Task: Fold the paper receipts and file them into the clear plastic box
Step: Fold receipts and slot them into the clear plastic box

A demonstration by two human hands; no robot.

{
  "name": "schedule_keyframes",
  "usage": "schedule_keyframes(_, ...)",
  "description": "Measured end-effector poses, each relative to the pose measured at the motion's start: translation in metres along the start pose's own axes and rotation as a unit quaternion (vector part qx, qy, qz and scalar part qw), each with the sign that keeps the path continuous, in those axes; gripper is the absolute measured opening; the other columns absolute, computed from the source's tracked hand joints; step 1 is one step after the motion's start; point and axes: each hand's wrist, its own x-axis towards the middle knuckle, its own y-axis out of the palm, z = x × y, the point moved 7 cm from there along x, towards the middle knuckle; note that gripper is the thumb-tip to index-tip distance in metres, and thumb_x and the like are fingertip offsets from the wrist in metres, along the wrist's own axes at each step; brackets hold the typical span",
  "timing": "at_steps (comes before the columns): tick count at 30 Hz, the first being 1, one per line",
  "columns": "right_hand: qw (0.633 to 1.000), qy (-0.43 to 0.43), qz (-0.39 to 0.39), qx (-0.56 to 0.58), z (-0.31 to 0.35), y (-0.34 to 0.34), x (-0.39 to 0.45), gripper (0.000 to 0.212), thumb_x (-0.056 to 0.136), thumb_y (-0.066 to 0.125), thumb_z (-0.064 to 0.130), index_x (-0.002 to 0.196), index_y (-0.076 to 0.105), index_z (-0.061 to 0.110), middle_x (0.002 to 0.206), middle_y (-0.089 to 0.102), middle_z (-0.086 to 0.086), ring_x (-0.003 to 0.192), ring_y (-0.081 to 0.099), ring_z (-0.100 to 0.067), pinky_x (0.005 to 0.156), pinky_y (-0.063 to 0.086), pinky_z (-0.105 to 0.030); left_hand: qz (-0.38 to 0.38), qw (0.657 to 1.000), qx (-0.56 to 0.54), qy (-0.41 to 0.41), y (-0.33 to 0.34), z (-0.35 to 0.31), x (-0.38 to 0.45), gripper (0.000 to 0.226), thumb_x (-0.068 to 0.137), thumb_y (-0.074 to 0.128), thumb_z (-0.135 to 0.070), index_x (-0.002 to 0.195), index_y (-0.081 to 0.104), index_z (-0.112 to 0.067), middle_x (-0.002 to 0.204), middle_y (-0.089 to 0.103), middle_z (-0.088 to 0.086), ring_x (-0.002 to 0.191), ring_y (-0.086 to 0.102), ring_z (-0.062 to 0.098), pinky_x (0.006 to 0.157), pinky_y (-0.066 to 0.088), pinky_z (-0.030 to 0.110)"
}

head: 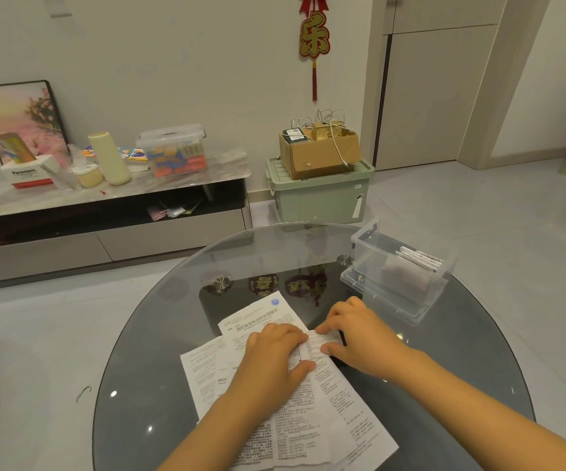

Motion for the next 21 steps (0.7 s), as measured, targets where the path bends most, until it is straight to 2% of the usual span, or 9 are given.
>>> schedule_keyframes(3,0.996,-0.039,0.053,-0.063,0.002,0.002,-0.003,0.054,0.087,0.054,0.052,0.136,0.046,0.031,0.123,0.048,0.009,0.112,0.036,-0.013,0.095,0.032,-0.027,-0.016,0.998,0.052,0.015,-0.004,-0.003,0.003,0.039,0.095,0.043,-0.046,0.132,0.047,-0.035,0.137,0.045,-0.020,0.126,0.033,0.002,0.109,0.017,0.026)
schedule_keyframes(5,0.995,-0.052,0.050,-0.073,0.005,0.000,-0.005,0.050,0.089,0.052,0.050,0.135,0.048,0.030,0.124,0.051,0.007,0.112,0.040,-0.014,0.093,0.035,-0.027,-0.027,0.996,0.081,0.036,-0.008,-0.009,0.003,0.035,0.097,0.039,-0.045,0.128,0.052,-0.035,0.133,0.050,-0.021,0.122,0.039,0.001,0.105,0.019,0.023)
schedule_keyframes(7,0.996,-0.059,0.028,-0.060,0.008,-0.005,-0.007,0.039,0.092,0.049,0.046,0.127,0.057,0.030,0.118,0.059,0.008,0.107,0.049,-0.014,0.087,0.043,-0.028,-0.046,0.995,0.078,0.042,-0.013,-0.014,0.003,0.032,0.098,0.037,-0.041,0.122,0.058,-0.034,0.123,0.058,-0.020,0.112,0.046,0.000,0.099,0.024,0.020)
schedule_keyframes(10,0.998,-0.057,-0.020,-0.032,0.010,-0.018,-0.012,0.030,0.094,0.044,0.039,0.109,0.068,0.030,0.097,0.069,0.007,0.088,0.059,-0.014,0.075,0.052,-0.033,-0.081,0.997,0.012,0.017,-0.025,-0.020,0.002,0.027,0.097,0.041,-0.039,0.112,0.063,-0.035,0.110,0.063,-0.018,0.096,0.053,0.001,0.090,0.034,0.018)
schedule_keyframes(14,0.996,-0.049,-0.078,0.004,0.007,-0.038,-0.022,0.024,0.094,0.047,0.035,0.104,0.068,0.029,0.099,0.066,0.009,0.092,0.058,-0.010,0.079,0.051,-0.031,-0.109,0.991,-0.077,-0.009,-0.037,-0.032,0.005,0.015,0.092,0.053,-0.041,0.099,0.065,-0.038,0.098,0.058,-0.022,0.080,0.054,-0.002,0.069,0.038,0.009)
schedule_keyframes(18,0.990,-0.042,-0.128,0.033,-0.003,-0.060,-0.031,0.025,0.095,0.048,0.036,0.109,0.067,0.027,0.101,0.060,0.008,0.098,0.050,-0.009,0.084,0.045,-0.027,-0.127,0.989,-0.075,-0.002,-0.052,-0.050,0.020,0.014,0.093,0.054,-0.032,0.096,0.067,-0.030,0.094,0.059,-0.015,0.081,0.052,0.004,0.070,0.036,0.010)
schedule_keyframes(21,0.981,-0.028,-0.189,0.034,-0.018,-0.081,-0.035,0.022,0.093,0.054,0.033,0.102,0.072,0.022,0.091,0.058,0.006,0.093,0.050,-0.014,0.075,0.040,-0.025,-0.134,0.990,-0.043,0.024,-0.065,-0.073,0.037,0.015,0.094,0.052,-0.029,0.096,0.067,-0.027,0.096,0.060,-0.011,0.085,0.052,0.006,0.073,0.036,0.015)
